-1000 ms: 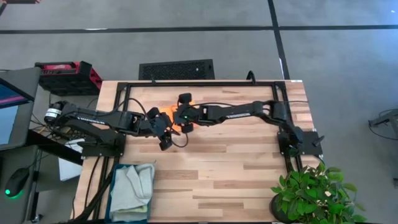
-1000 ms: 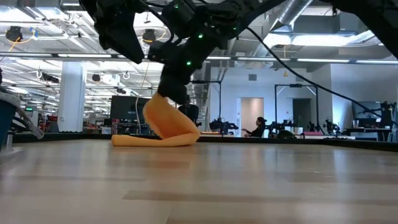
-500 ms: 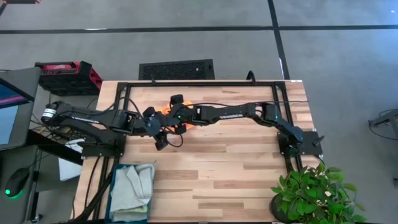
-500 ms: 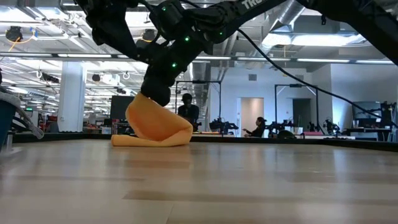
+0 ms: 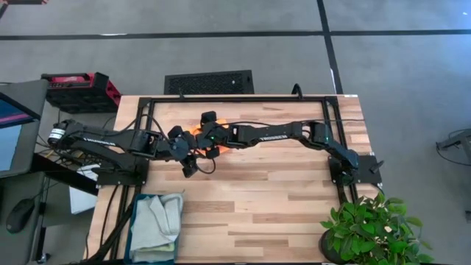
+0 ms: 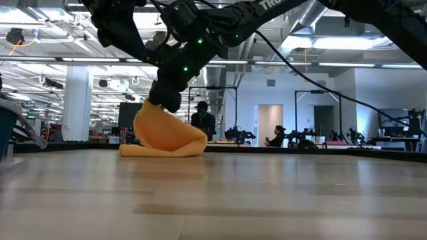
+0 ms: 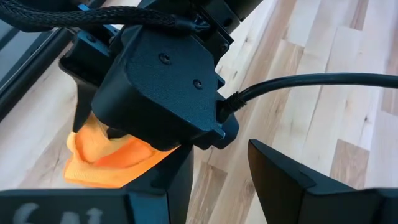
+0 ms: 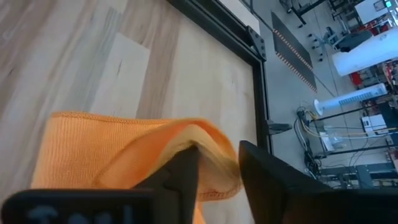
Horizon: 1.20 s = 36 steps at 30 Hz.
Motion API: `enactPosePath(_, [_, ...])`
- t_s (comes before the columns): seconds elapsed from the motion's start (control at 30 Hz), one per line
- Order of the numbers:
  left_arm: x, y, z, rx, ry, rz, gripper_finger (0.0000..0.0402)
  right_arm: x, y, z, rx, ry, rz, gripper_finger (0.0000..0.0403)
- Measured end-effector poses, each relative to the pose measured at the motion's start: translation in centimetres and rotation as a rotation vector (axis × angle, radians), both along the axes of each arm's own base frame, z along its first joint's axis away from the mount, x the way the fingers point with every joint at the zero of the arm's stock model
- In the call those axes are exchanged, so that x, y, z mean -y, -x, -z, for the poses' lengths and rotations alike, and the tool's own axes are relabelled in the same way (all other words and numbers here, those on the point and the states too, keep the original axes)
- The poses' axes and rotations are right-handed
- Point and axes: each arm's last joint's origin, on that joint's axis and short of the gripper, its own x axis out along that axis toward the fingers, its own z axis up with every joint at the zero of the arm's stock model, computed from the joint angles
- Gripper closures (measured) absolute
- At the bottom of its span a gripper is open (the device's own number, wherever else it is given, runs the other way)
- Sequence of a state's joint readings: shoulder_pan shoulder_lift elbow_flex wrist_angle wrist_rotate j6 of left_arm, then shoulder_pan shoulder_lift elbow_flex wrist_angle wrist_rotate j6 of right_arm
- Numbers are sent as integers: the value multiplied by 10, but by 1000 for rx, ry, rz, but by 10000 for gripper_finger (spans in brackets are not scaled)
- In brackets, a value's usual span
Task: Fold microfiber towels
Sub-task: Fold the orange microfiber towel, then put the folded orange microfiber towel into the blue bin
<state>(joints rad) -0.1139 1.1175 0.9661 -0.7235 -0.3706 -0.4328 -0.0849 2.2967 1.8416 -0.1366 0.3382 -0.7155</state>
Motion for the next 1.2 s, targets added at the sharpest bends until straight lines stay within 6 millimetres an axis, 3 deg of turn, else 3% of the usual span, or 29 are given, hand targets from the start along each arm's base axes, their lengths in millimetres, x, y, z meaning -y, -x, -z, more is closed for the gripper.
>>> enactPosePath(0.33, [0, 0, 0, 2, 1, -7, 255, -2, 2, -8, 35, -50, 34, 178])
enactPosePath(0.73, [-1, 7, 10, -125, -33, -6, 255, -31, 48, -67, -84, -237, 138, 168])
enactPosePath(0.87, [-1, 1, 28, -194, -86, 55, 255, -54, 60, -75, -142, -263, 127, 168])
enactPosePath(1.2, [3, -27, 106, -332, -208, 264, 255, -110, 66, -77, -154, -290, 44, 168])
